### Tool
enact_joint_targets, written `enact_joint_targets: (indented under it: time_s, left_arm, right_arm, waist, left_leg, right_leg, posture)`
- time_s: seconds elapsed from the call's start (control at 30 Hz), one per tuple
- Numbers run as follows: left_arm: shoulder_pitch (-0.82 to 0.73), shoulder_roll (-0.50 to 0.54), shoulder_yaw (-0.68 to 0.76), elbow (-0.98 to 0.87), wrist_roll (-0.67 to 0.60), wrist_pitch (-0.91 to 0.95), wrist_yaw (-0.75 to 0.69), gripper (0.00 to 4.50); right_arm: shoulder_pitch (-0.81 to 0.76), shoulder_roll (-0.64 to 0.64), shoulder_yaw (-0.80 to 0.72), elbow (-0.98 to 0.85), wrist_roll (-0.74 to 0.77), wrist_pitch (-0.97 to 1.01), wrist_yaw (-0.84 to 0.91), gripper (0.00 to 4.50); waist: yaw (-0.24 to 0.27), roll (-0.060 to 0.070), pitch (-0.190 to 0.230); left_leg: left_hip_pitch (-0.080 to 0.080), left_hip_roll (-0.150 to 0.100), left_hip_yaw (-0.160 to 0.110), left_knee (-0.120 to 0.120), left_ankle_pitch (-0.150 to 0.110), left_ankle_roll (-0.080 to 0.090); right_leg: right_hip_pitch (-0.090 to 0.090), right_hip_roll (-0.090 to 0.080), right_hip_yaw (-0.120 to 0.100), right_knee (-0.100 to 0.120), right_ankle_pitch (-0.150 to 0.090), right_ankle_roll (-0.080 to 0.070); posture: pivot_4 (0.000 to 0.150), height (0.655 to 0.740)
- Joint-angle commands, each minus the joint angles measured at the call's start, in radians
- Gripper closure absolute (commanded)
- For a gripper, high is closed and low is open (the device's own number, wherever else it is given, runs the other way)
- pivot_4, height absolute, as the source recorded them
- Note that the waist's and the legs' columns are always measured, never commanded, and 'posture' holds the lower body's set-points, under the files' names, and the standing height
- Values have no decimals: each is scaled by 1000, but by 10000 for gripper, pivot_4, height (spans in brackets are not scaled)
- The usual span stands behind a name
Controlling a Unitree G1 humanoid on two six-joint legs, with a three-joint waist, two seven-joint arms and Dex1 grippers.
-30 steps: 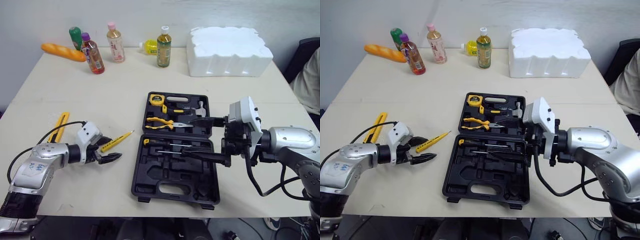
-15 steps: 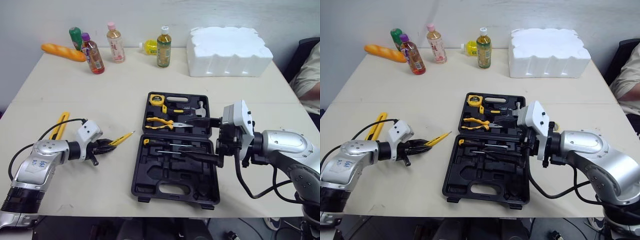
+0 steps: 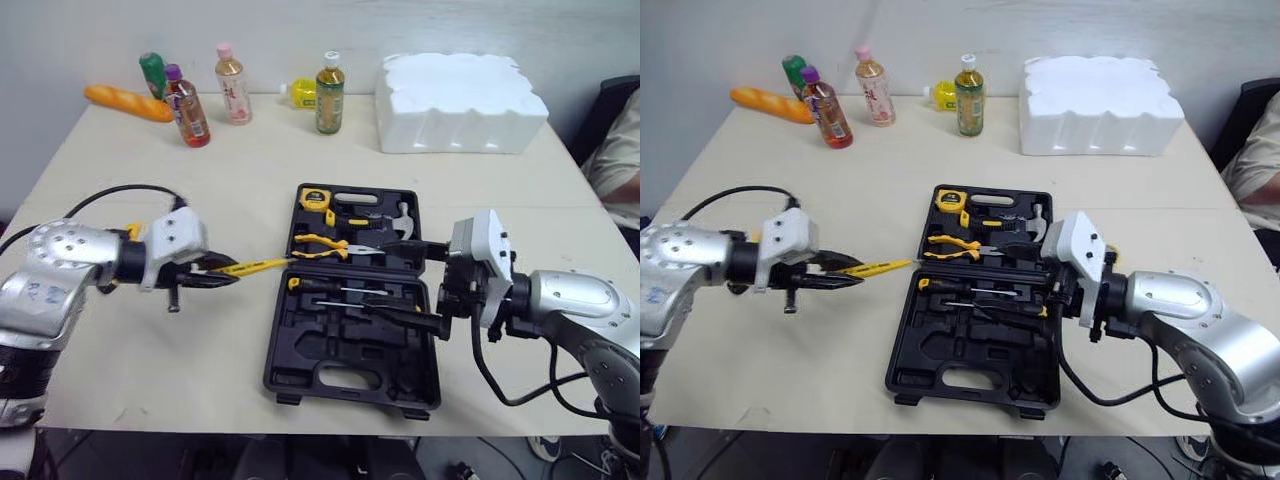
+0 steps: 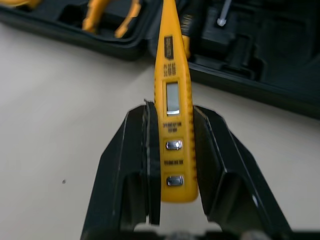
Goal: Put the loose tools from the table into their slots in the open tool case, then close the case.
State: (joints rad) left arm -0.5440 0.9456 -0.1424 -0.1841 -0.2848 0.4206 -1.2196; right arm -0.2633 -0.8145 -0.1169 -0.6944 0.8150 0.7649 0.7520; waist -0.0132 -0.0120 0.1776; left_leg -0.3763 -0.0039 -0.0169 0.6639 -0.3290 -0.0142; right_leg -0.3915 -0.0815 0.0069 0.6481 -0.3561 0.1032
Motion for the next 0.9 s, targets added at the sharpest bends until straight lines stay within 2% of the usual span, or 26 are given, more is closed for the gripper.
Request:
enact_joint_targets:
  time_s: [0.03, 0.27, 0.5, 0.9]
  left_arm:
    - [-78, -46, -101, 21, 86, -30, -14, 39387]
    - [-119, -129, -188, 47, 126, -79, -61, 39387]
    - [-117, -215, -228, 87, 197, -52, 9, 39387]
    - [-89, -258, -266, 42, 231, -37, 10, 39387]
  right_arm:
    - [38, -23, -43, -70, 22, -3, -7, 0]
    - [126, -38, -74, -136, 40, 14, -48, 0]
    - [248, -76, -139, -181, 47, 28, -71, 0]
    - [310, -78, -154, -196, 74, 27, -113, 0]
  waist:
    - [9, 0, 0]
    - [9, -1, 0]
    - [14, -1, 0]
    - [13, -1, 0]
  left_leg:
    - [0, 0, 0, 1, 0, 0]
    - [0, 0, 0, 2, 0, 1]
    - [0, 0, 0, 3, 0, 1]
    - [0, 0, -1, 3, 0, 1]
  right_leg:
    - [0, 1, 0, 2, 0, 0]
    - [-1, 3, 1, 4, 0, 0]
    - [0, 2, 1, 4, 0, 1]
    - [0, 3, 1, 5, 0, 1]
  posture:
    - [1500, 7400]
    - [1500, 7400]
    - [1500, 7400]
    - [1500, 7400]
